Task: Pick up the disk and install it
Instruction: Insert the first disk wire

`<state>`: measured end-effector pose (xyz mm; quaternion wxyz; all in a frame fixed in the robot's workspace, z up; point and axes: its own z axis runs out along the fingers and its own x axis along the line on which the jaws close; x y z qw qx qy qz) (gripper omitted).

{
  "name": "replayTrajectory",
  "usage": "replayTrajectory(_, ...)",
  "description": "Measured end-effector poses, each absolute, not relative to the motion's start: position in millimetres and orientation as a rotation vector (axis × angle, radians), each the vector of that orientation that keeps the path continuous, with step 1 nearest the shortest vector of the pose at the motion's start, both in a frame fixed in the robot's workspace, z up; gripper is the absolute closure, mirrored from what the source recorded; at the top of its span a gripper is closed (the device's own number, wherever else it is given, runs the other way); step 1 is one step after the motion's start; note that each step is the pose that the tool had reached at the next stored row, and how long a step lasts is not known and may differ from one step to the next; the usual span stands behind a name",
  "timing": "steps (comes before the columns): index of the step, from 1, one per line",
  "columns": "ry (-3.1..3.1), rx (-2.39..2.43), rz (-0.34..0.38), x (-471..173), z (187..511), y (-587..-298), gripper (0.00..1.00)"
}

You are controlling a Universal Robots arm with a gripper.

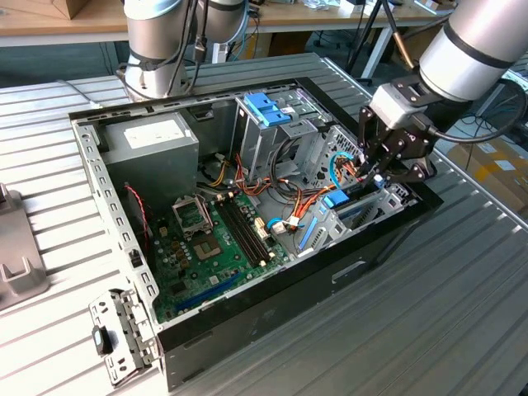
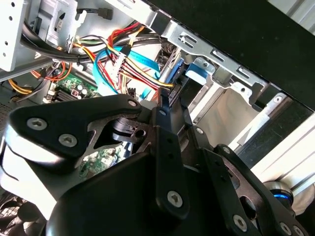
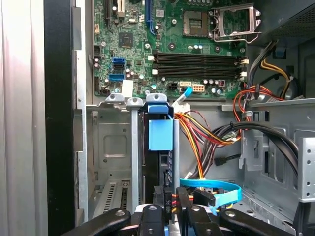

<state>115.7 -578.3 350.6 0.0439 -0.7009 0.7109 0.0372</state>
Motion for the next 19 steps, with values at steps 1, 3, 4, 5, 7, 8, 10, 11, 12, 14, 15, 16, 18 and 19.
replayTrajectory(1,2.173,-2.142,0.114,115.7,351.5,-578.3,0.75)
replayTrajectory(3,2.172,-2.141,0.116,115.7,352.2,-577.6,0.77)
replayTrajectory(4,2.172,-2.141,0.117,115.7,352.1,-577.5,0.77)
replayTrajectory(5,2.172,-2.142,0.118,115.9,351.7,-577.4,0.84)
replayTrajectory(7,2.174,-2.143,0.121,116.5,350.2,-577.4,0.89)
replayTrajectory(8,2.175,-2.144,0.123,116.9,349.4,-577.4,0.89)
replayTrajectory(10,2.177,-2.145,0.128,118.2,347.5,-577.4,0.89)
replayTrajectory(11,2.179,-2.146,0.131,119.0,346.6,-577.4,0.89)
replayTrajectory(12,2.18,-2.147,0.133,119.9,345.8,-577.4,0.89)
replayTrajectory(14,2.183,-2.149,0.138,121.3,344.4,-577.4,0.89)
replayTrajectory(15,2.183,-2.15,0.139,121.5,344.0,-577.4,0.89)
replayTrajectory(16,2.183,-2.15,0.139,121.5,343.8,-577.4,0.89)
replayTrajectory(18,2.183,-2.15,0.14,121.6,343.4,-577.4,0.89)
replayTrajectory(19,2.183,-2.15,0.14,121.6,343.5,-577.4,0.89)
